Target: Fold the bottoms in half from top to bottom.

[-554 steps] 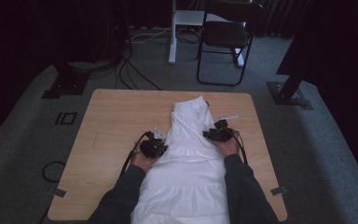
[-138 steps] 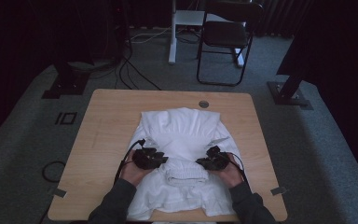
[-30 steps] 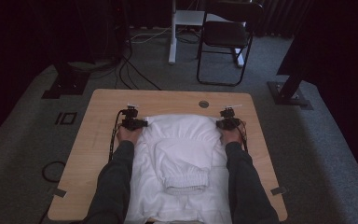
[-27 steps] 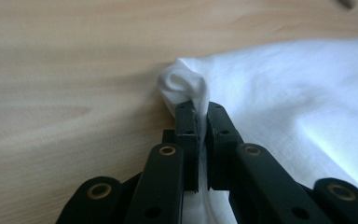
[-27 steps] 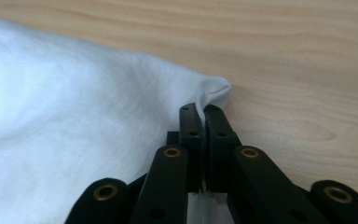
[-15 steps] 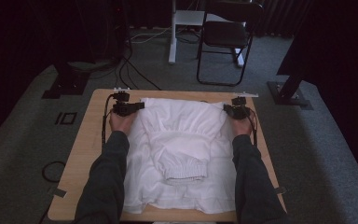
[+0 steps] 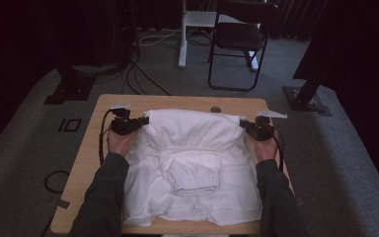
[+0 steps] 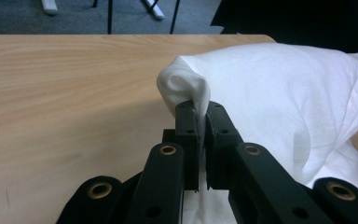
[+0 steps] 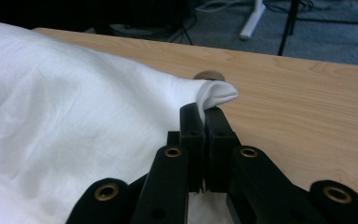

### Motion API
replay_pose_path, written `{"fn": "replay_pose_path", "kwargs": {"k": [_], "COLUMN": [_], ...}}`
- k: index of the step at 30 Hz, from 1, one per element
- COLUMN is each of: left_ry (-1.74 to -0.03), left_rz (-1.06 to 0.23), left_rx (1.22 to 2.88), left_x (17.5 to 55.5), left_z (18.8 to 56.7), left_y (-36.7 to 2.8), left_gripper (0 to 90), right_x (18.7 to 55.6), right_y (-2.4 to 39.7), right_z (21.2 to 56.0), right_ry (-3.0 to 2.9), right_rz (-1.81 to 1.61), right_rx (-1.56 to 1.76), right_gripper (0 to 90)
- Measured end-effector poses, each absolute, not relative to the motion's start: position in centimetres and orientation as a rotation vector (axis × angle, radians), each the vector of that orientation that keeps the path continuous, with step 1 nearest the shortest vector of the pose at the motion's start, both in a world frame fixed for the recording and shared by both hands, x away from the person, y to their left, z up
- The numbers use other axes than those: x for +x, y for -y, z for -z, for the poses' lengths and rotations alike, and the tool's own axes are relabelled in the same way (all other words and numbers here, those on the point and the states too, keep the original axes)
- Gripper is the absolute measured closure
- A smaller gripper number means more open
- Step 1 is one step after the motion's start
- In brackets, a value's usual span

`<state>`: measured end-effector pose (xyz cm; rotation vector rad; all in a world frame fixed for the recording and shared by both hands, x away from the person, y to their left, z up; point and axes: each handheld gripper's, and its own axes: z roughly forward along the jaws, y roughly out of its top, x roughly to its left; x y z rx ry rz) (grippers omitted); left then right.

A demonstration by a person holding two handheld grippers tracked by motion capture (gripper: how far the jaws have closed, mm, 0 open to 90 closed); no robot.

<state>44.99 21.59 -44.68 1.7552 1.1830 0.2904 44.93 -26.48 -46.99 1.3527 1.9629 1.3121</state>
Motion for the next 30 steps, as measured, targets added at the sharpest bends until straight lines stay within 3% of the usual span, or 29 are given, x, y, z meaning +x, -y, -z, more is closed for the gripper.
{"fn": "replay_pose_path", "kwargs": {"k": [9,18,30], "left_ry": [-1.091,-1.116,-1.220], "left_rz": [-0.287,-0.257,-0.215], "left_rx": [1.761,1.779,1.966], "left_x": [38.4,32.9,30.6], "left_z": [45.0,47.2,52.7], "left_y": [-23.0,-24.1,-22.7], "left_gripper": [86.4,86.6,86.3], "right_x": [39.2,34.4,29.8], "right_y": [27.5,27.7,26.7], "right_z": [47.3,48.3,53.6], "right_ry": [-1.982,-2.006,-2.185], "right_rz": [-1.404,-1.465,-1.391], "right_rx": [1.295,1.278,1.370], "right_gripper": [88.0,88.1,87.7]}}
